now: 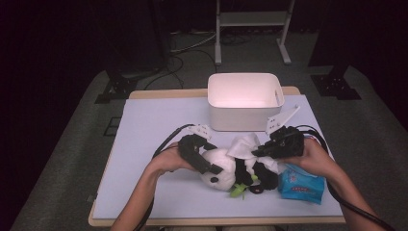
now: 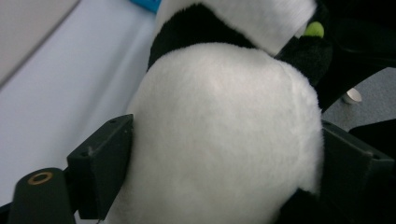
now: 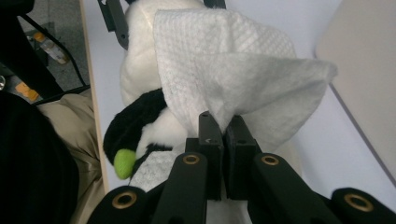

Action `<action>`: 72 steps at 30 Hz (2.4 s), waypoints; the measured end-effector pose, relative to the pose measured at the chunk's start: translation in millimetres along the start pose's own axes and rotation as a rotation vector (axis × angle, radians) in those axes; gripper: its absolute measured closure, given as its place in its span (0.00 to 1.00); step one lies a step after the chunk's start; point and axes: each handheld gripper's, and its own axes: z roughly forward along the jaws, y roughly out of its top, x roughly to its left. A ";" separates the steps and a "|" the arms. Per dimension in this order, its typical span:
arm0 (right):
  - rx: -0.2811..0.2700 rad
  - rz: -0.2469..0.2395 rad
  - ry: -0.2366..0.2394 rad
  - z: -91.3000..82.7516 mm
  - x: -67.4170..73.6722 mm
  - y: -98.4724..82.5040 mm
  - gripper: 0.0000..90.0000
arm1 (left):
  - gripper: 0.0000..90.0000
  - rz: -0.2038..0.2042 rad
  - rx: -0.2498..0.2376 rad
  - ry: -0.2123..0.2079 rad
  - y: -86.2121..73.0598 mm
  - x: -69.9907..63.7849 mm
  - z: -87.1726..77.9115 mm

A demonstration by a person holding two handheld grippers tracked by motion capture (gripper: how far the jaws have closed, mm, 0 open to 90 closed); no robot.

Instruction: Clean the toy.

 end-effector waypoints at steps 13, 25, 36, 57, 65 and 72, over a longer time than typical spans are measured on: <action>-0.034 -0.012 -0.011 -11.6 20.0 -19.6 0.96 | 0.15 0.014 0.006 0.008 -8.1 -5.6 -4.3; 0.008 0.032 0.000 -20.4 27.5 -53.3 0.96 | 0.17 0.028 0.003 0.010 -7.8 -7.4 -3.5; 0.029 -0.033 -0.019 -22.4 20.7 -16.4 0.96 | 0.20 0.078 0.009 0.011 -4.1 -11.2 -2.3; 0.060 -0.018 0.048 13.9 -1.1 17.2 0.96 | 0.11 0.013 0.009 -0.015 -3.8 -8.1 -6.0; 0.021 -0.040 0.070 12.0 14.3 6.3 0.96 | 0.08 -0.068 0.005 -0.052 -0.1 -6.7 -13.3; 0.007 -0.046 0.083 12.4 21.3 -0.7 0.96 | 0.01 -0.097 0.064 -0.125 -3.7 -7.2 12.5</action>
